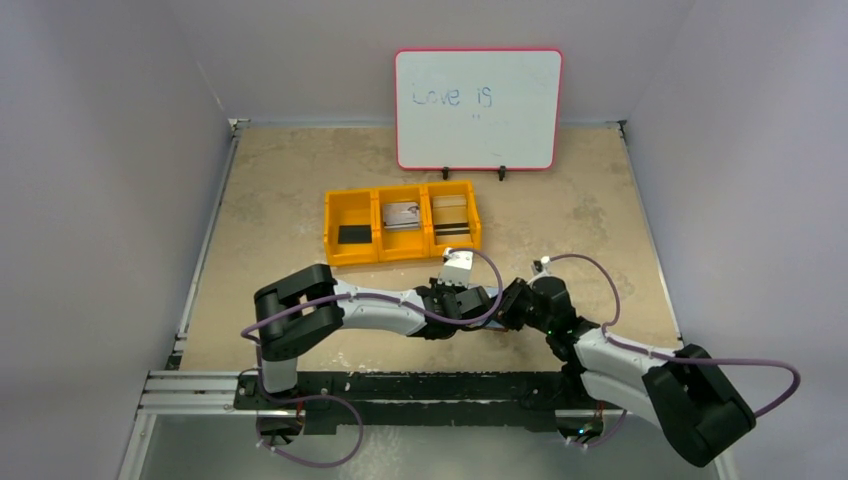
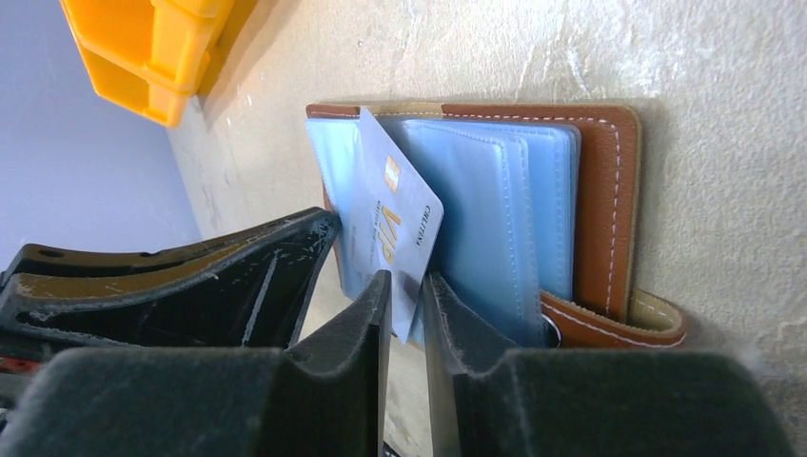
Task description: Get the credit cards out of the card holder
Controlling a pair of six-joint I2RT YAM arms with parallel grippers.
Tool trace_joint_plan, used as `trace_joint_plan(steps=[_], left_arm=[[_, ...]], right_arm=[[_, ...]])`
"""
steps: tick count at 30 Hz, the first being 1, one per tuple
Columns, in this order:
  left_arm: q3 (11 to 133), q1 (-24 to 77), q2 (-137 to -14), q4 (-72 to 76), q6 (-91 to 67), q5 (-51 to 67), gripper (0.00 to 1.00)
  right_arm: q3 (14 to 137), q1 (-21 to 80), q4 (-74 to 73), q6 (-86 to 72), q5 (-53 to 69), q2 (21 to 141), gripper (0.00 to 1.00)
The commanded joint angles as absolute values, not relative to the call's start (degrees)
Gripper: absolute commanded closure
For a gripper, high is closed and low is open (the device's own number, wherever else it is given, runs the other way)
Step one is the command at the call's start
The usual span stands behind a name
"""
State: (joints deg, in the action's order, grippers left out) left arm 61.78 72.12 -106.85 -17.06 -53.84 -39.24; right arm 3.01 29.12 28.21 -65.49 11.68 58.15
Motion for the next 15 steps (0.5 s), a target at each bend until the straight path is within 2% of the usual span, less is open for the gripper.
trace_joint_plan(steps=[1,8,15], left_arm=[[59.81,72.05,-110.29,-18.93,-53.64,-31.90,1.00],[59.77,72.03,-109.96,-18.98,-53.57,-31.94,1.00],[59.86,72.07,-110.00,-19.15,-53.53,-32.31,1.00]], right_arm=[[3.86,28.94,32.52,-67.56,10.33,58.41,0.76],[2.73,28.92,35.41,-70.00,8.57,58.32,0.72],[2.84,28.92,43.00,-70.22,9.27,65.12,0.75]])
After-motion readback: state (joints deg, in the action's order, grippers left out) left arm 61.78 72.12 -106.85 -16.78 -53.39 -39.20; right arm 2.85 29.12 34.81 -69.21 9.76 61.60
